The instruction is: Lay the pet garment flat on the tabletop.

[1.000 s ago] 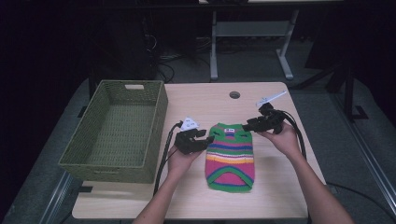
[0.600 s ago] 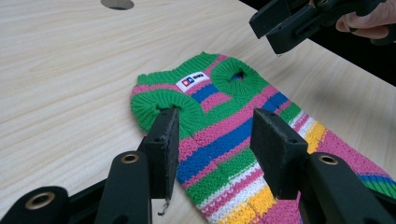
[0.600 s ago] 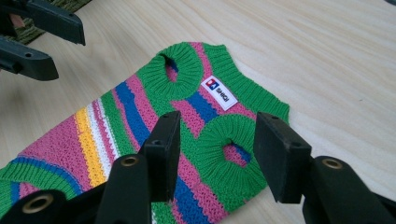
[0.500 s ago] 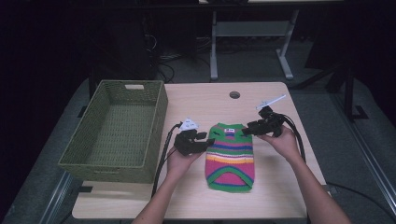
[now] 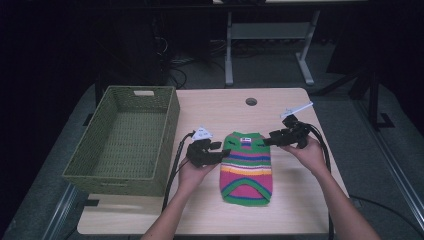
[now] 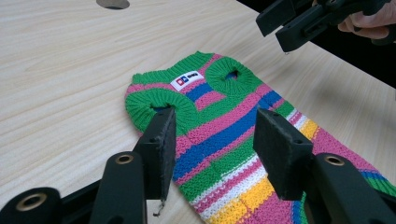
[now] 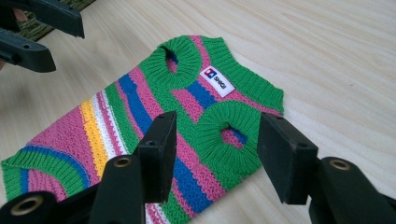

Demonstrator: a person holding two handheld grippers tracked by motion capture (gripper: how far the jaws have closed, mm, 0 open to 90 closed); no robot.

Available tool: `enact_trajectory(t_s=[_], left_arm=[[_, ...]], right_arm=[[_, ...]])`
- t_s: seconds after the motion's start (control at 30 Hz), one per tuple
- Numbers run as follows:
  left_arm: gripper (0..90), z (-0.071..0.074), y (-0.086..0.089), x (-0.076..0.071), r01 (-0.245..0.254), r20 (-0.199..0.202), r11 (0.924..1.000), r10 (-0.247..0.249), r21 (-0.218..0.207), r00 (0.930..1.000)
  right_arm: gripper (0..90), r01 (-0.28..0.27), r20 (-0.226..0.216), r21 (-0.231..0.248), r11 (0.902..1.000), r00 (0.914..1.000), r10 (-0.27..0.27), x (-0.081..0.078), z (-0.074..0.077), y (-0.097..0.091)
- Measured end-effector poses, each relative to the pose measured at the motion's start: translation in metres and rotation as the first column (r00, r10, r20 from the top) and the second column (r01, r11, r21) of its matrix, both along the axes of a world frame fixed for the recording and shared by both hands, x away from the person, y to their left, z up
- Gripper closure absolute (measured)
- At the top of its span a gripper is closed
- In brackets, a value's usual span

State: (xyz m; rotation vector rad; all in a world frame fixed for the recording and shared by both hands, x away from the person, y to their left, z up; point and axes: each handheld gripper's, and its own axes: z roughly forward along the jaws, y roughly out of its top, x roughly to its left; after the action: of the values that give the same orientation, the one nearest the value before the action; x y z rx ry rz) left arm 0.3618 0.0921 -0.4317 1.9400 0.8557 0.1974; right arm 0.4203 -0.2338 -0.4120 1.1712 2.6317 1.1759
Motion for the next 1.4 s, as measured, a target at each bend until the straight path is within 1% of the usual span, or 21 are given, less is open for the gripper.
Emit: enact_trajectory(t_s=[0.17, 0.23, 0.3, 0.33, 0.43, 0.57, 0.63, 0.73, 0.8, 0.83, 0.93, 0.97, 1.13, 1.2, 1.23, 1.3, 1.37, 1.4], left_arm=[[46.3, 0.0, 0.0, -0.001, 0.002, -0.007, 0.9999, -0.002, 0.01, 1.0], [45.8, 0.001, 0.001, -0.001, 0.002, -0.008, 0.9999, -0.002, 0.011, 1.0], [45.8, 0.001, 0.001, -0.001, 0.002, -0.009, 0.9999, -0.001, 0.012, 1.0], [45.5, 0.001, 0.001, -0.001, 0.0, -0.011, 0.9999, 0.0, 0.014, 0.9999], [44.8, 0.0, 0.001, -0.001, -0.003, -0.014, 0.9999, 0.003, 0.01, 0.9999], [44.1, 0.0, 0.0, -0.001, 0.004, -0.017, 0.9999, -0.004, 0.016, 0.9999], [44.0, -0.001, 0.001, -0.002, 0.002, -0.012, 0.9999, -0.002, 0.014, 0.9999], [43.0, -0.002, 0.001, -0.003, -0.002, -0.019, 0.9999, 0.002, 0.012, 0.9998], [42.4, -0.004, 0.003, -0.004, -0.005, -0.023, 0.9999, 0.006, 0.013, 0.9997], [42.4, -0.005, 0.003, -0.005, -0.007, -0.023, 0.9999, 0.007, 0.009, 0.9997], [42.2, -0.005, 0.004, -0.006, -0.005, -0.025, 0.9999, 0.005, 0.012, 0.9997], [42.0, -0.005, 0.004, -0.006, -0.007, -0.025, 0.9999, 0.008, 0.01, 0.9997], [38.5, -0.005, 0.004, -0.008, -0.018, -0.022, 0.9997, 0.019, 0.018, 0.9996], [38.4, -0.006, 0.004, -0.009, -0.016, -0.019, 0.9994, 0.017, 0.029, 0.9997], [38.2, -0.006, 0.005, -0.01, -0.014, -0.026, 0.9994, 0.015, 0.031, 0.9996], [37.7, -0.006, 0.005, -0.01, -0.01, -0.029, 0.9994, 0.011, 0.034, 0.9995], [37.5, -0.006, 0.005, -0.01, -0.007, -0.031, 0.9995, 0.008, 0.031, 0.9995], [37.5, -0.006, 0.004, -0.011, -0.004, -0.032, 0.9995, 0.005, 0.03, 0.9995]], right_arm=[[46.1, 0.0, -0.001, 0.005, 1.0, 1.0, 0.0, -0.003, -0.002, -0.005], [45.2, 0.003, -0.014, 0.004, 1.0, 0.9999, -0.002, -0.004, -0.003, -0.007], [45.2, 0.001, -0.012, 0.004, 1.0, 0.9999, -0.001, -0.004, -0.003, -0.008], [44.8, 0.003, -0.004, 0.006, 1.0, 1.0, -0.003, -0.006, -0.002, -0.01], [44.0, 0.006, -0.004, 0.001, 1.0, 1.0, -0.006, -0.007, -0.002, -0.013], [43.2, 0.011, -0.002, 0.012, 0.9999, 0.9999, -0.011, -0.01, -0.003, -0.017], [42.6, 0.012, -0.007, 0.006, 0.9999, 0.9999, -0.012, -0.011, -0.004, -0.018], [42.5, 0.012, -0.002, 0.007, 0.9999, 0.9999, -0.012, -0.012, -0.005, -0.021], [41.5, 0.008, -0.006, 0.003, 1.0, 0.9999, -0.008, -0.014, -0.007, -0.023], [41.5, 0.012, -0.015, -0.001, 0.9999, 0.9998, -0.012, -0.015, -0.007, -0.024], [41.5, 0.012, -0.006, 0.001, 0.9999, 0.9999, -0.012, -0.018, -0.006, -0.026], [41.6, 0.013, 0.006, 0.0, 0.9999, 0.9999, -0.013, -0.019, -0.005, -0.026], [41.4, 0.009, 0.012, -0.001, 1.0, 0.9999, -0.009, -0.024, -0.006, -0.029], [41.2, 0.008, 0.013, 0.003, 1.0, 0.9999, -0.008, -0.025, -0.007, -0.03], [41.1, 0.011, 0.012, 0.004, 0.9999, 0.9999, -0.011, -0.027, -0.007, -0.031], [40.4, 0.013, 0.012, 0.009, 0.9999, 0.9998, -0.013, -0.028, -0.009, -0.032], [39.7, 0.01, 0.003, 0.007, 0.9999, 0.9999, -0.01, -0.029, -0.009, -0.033], [39.7, 0.014, 0.008, 0.013, 0.9998, 0.9999, -0.014, -0.03, -0.01, -0.034]])
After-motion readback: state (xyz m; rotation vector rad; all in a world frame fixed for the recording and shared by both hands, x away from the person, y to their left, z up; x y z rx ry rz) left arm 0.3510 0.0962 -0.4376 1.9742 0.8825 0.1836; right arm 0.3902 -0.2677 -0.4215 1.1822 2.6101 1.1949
